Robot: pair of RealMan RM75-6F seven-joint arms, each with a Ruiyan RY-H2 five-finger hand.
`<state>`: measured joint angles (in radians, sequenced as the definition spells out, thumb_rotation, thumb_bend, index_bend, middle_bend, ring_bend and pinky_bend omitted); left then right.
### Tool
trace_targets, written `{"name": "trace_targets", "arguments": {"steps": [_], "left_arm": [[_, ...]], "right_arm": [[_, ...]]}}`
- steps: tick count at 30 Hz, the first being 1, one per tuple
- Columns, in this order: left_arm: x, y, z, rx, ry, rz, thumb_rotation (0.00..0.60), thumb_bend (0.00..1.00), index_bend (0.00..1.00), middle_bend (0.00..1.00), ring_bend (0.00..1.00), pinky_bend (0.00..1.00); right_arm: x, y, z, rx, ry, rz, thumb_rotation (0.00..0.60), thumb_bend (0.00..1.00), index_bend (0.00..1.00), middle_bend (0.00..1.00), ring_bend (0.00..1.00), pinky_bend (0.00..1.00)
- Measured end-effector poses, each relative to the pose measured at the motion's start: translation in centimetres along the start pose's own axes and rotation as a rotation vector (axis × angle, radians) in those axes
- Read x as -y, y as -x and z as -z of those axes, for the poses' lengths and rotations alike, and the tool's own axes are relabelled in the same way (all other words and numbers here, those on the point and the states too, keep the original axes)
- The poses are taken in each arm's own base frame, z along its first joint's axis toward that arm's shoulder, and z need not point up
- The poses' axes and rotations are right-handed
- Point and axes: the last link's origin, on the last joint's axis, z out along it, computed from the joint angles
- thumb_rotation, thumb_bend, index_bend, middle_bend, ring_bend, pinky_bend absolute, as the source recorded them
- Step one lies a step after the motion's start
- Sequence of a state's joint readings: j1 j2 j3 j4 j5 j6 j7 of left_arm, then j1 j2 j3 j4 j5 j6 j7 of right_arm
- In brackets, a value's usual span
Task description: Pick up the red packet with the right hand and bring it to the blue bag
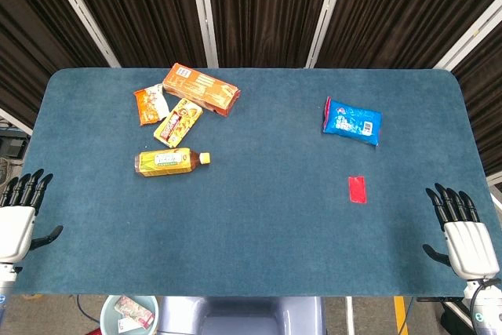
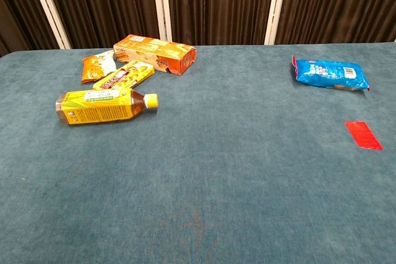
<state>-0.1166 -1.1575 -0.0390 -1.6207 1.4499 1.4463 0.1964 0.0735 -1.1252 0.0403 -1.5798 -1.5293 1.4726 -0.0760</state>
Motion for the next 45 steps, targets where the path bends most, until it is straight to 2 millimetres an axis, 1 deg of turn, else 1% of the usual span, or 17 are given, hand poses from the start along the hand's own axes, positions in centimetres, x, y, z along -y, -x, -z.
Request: {"name": "trace_targets", "arguments": {"steps": [3, 5, 6, 11, 13, 15, 16, 19, 22, 30, 33, 41, 45], "left_arm": [[0.0, 0.0, 0.0, 0.001, 0.001, -0.002, 0.600, 0.19, 0.00, 0.00, 0.00, 0.00], [0.0, 0.1, 0.0, 0.004, 0.001, -0.002, 0.600, 0.19, 0.00, 0.00, 0.00, 0.00], [0.0, 0.1, 0.0, 0.005, -0.001, -0.001, 0.600, 0.19, 0.00, 0.00, 0.00, 0.00], [-0.2, 0.1, 0.0, 0.004, 0.005, -0.003, 0.600, 0.19, 0.00, 0.00, 0.00, 0.00], [-0.5, 0.2, 0.0, 0.003, 0.017, -0.005, 0.600, 0.19, 0.00, 0.00, 0.00, 0.00], [-0.7, 0.3, 0.0, 0.002, 0.032, -0.014, 0.600, 0.19, 0.00, 0.00, 0.00, 0.00], [-0.7, 0.4, 0.0, 0.000, 0.042, -0.022, 0.600, 0.19, 0.00, 0.00, 0.00, 0.00], [-1.0, 0.6, -0.1, -0.007, 0.069, -0.041, 0.600, 0.19, 0.00, 0.00, 0.00, 0.00], [-1.2, 0.9, -0.1, -0.008, 0.085, -0.038, 0.600, 0.19, 0.00, 0.00, 0.00, 0.00], [-1.7, 1.5, -0.3, 0.002, 0.120, -0.037, 0.600, 0.19, 0.00, 0.00, 0.00, 0.00], [-1.8, 1.7, -0.4, 0.005, 0.127, -0.044, 0.600, 0.19, 0.00, 0.00, 0.00, 0.00], [-1.8, 1.7, -0.5, -0.033, 0.116, -0.052, 0.600, 0.19, 0.00, 0.00, 0.00, 0.00], [-1.9, 1.9, -0.6, -0.029, 0.106, -0.063, 0.600, 0.23, 0.00, 0.00, 0.00, 0.00]], "right_arm": [[0.0, 0.0, -0.1, 0.003, 0.000, 0.003, 0.600, 0.05, 0.01, 0.00, 0.00, 0.00], [0.0, 0.0, -0.1, 0.005, 0.000, 0.002, 0.600, 0.05, 0.04, 0.00, 0.00, 0.00], [0.1, 0.1, -0.1, 0.006, -0.001, 0.000, 0.600, 0.04, 0.07, 0.00, 0.00, 0.00], [0.7, 0.4, -0.3, 0.000, -0.032, 0.001, 0.600, 0.05, 0.31, 0.00, 0.00, 0.00], [1.3, 1.0, -0.4, -0.001, -0.056, 0.002, 0.600, 0.06, 0.37, 0.00, 0.00, 0.00], [1.8, 1.6, -0.6, 0.003, -0.082, 0.016, 0.600, 0.07, 0.41, 0.00, 0.00, 0.00], [2.2, 2.1, -0.8, 0.005, -0.098, 0.030, 0.600, 0.09, 0.45, 0.00, 0.00, 0.00], [3.3, 3.3, -1.2, 0.009, -0.137, 0.045, 0.600, 0.13, 0.51, 0.00, 0.00, 0.00], [4.3, 4.6, -1.8, 0.014, -0.173, 0.053, 0.600, 0.17, 0.51, 0.00, 0.00, 0.00], [6.5, 7.2, -3.6, 0.063, -0.227, 0.044, 0.600, 0.17, 0.49, 0.00, 0.00, 0.00], [6.7, 8.0, -4.6, 0.074, -0.226, 0.057, 0.600, 0.17, 0.49, 0.00, 0.00, 0.00], [6.7, 9.0, -7.3, 0.087, -0.202, 0.070, 0.600, 0.17, 0.49, 0.00, 0.00, 0.00], [6.4, 9.3, -8.7, 0.093, -0.186, 0.074, 0.600, 0.17, 0.48, 0.00, 0.00, 0.00]]}}
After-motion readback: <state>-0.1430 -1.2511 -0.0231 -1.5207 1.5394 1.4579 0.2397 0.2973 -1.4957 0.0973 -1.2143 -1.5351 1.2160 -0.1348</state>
